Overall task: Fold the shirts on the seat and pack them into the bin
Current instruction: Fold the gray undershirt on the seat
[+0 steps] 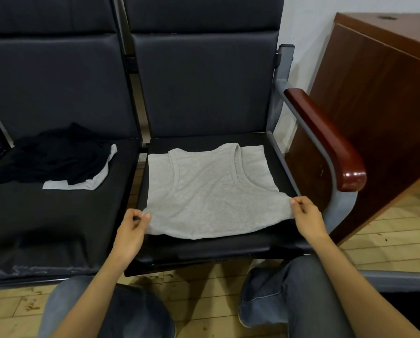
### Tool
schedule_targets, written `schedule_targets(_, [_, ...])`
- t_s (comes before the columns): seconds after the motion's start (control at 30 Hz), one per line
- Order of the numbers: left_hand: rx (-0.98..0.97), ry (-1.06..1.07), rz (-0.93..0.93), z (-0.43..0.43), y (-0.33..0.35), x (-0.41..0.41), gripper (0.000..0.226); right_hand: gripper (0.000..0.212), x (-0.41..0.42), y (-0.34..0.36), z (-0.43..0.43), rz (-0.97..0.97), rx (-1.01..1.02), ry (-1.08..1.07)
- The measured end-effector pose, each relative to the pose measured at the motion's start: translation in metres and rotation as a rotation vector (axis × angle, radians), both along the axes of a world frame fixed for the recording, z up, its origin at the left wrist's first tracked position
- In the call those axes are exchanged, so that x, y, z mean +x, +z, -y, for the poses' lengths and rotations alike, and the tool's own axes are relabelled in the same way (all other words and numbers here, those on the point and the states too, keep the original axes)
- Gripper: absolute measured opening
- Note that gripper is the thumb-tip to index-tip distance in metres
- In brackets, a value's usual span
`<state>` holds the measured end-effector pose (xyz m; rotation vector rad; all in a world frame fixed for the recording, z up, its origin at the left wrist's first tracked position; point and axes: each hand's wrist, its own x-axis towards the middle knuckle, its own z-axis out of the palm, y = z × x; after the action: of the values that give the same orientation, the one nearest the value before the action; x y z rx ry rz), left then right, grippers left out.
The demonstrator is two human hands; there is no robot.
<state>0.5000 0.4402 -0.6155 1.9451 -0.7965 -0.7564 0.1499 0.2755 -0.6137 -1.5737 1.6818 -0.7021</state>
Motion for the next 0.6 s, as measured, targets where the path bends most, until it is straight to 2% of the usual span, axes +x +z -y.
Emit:
schedule_targets(0.1, [0.109, -0.015, 0.018, 0.000, 0.000, 0.010, 0.018, 0.029, -0.009, -0.001, -0.003, 0.006, 0.094, -0.021])
schedule_targets(0.17, [0.263, -0.056, 0.051, -0.005, -0.007, 0.017, 0.023, 0.034, -0.013, -0.005, -0.002, -0.113, 0.165, -0.012])
schedule_targets(0.23, [0.325, -0.091, 0.053, -0.008, -0.010, 0.015, 0.029, 0.039, -0.013, -0.007, -0.001, -0.211, 0.219, 0.004])
schedule_targets(0.4, [0.228, -0.056, 0.060, -0.003, -0.008, 0.001, 0.048, 0.048, -0.004, -0.004, -0.002, -0.233, 0.181, 0.078])
schedule_targets(0.5, [0.147, -0.040, 0.040, 0.003, -0.003, 0.001, 0.046, 0.041, -0.001, 0.001, -0.004, -0.191, 0.086, 0.118])
schedule_targets(0.6, [0.125, -0.126, -0.042, 0.004, 0.007, 0.005, 0.044, 0.041, -0.003, 0.005, -0.003, -0.133, 0.144, 0.118])
